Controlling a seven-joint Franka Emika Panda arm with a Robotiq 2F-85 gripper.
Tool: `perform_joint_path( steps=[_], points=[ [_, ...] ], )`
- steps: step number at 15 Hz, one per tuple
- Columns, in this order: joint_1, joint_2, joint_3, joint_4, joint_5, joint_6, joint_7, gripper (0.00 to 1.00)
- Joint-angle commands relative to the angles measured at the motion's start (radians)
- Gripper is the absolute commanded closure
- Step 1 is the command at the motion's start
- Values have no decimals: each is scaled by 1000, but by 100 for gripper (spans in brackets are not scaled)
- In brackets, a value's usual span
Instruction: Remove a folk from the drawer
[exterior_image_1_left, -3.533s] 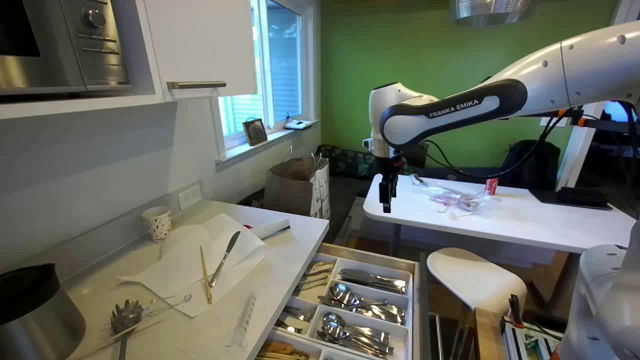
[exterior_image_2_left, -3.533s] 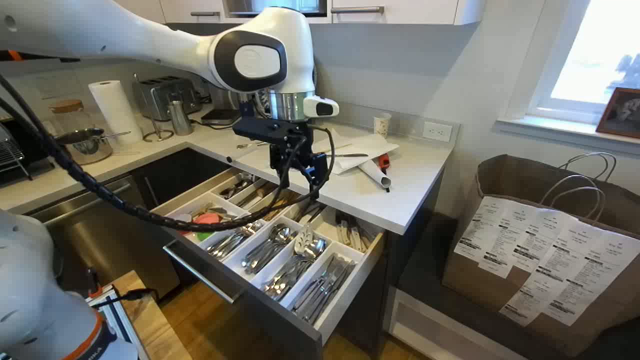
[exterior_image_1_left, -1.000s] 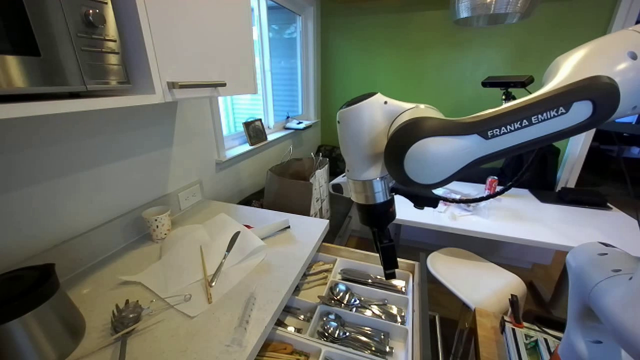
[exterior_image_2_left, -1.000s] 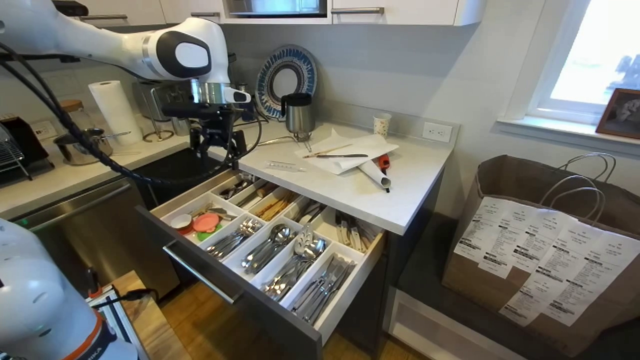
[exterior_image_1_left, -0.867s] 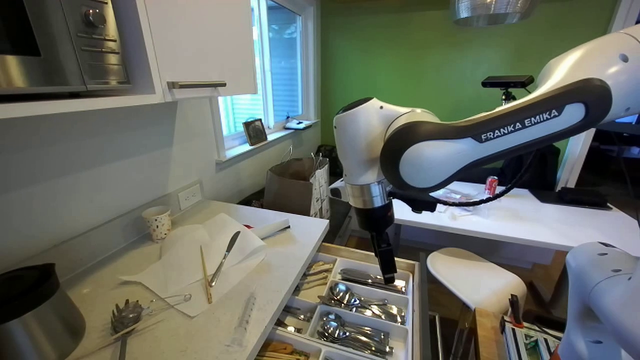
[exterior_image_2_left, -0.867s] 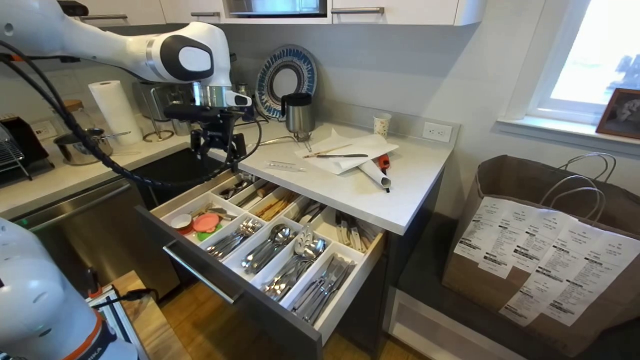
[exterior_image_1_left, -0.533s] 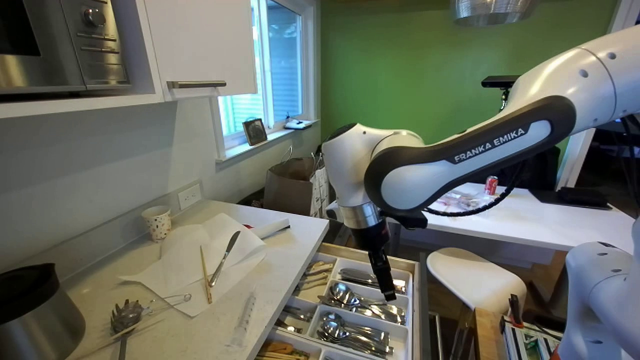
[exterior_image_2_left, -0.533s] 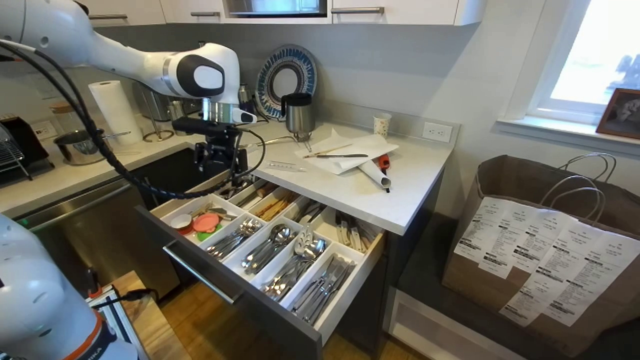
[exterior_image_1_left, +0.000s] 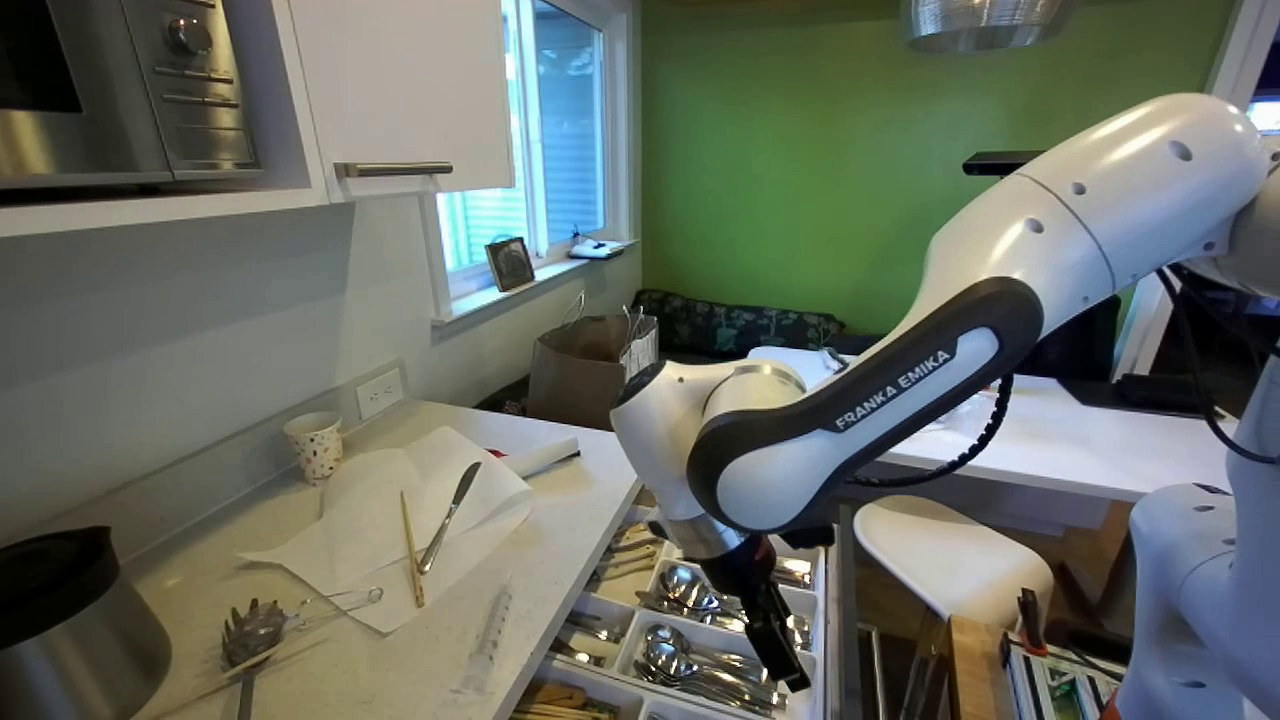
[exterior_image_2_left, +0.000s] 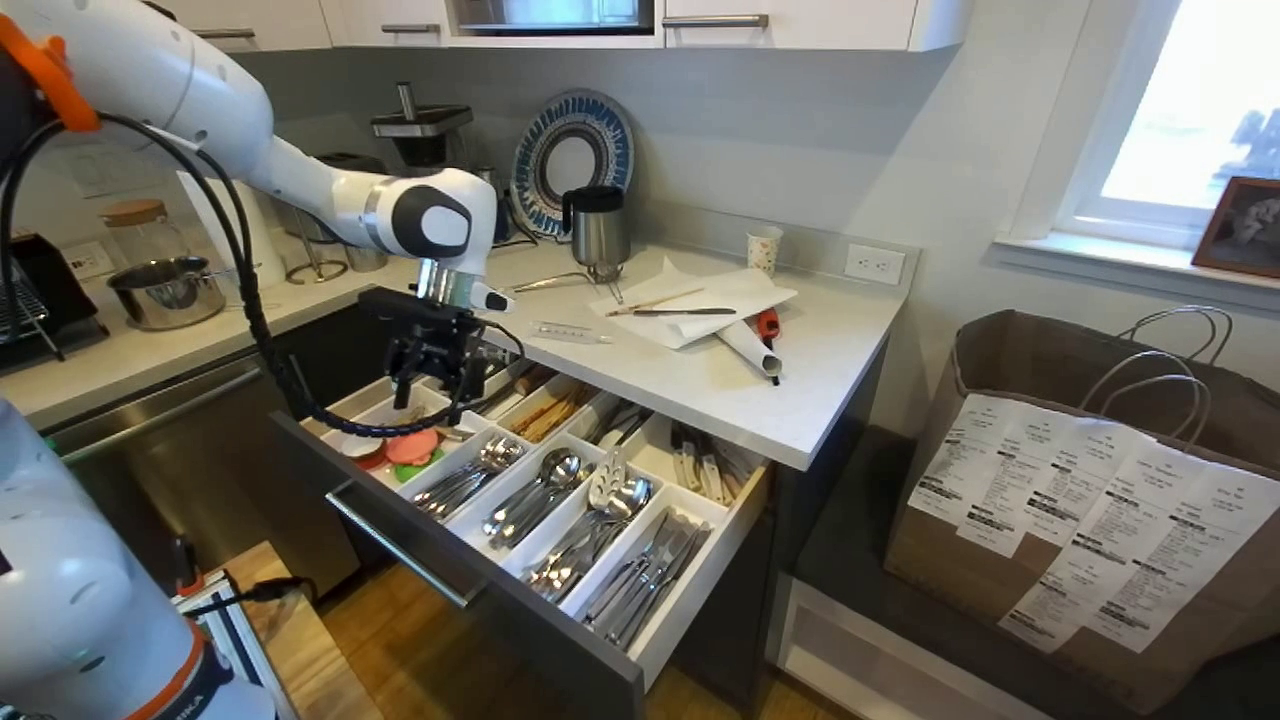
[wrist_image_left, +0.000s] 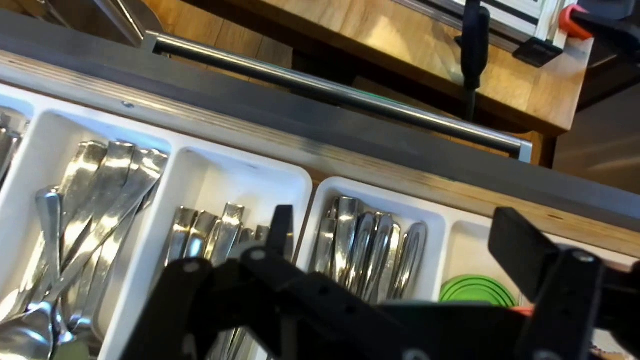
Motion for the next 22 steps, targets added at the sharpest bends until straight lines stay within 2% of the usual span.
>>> perform_joint_path(
  steps=[1,6,7,10,19,20,21,22],
  points=[
    [-2,22,2,-2,1,12,10,0],
    [-3,36,2,6,0,18,11,0],
    [0,61,3,23,-19,37,93,0],
    [-3,136,-1,60,-9,40,133,0],
    [-1,325,11,99,23,289,105,0],
    [2,341,11,105,18,305,113,1],
    [3,358,12,115,15,310,116,15],
    [2,371,15,123,19,311,110,20]
  ],
)
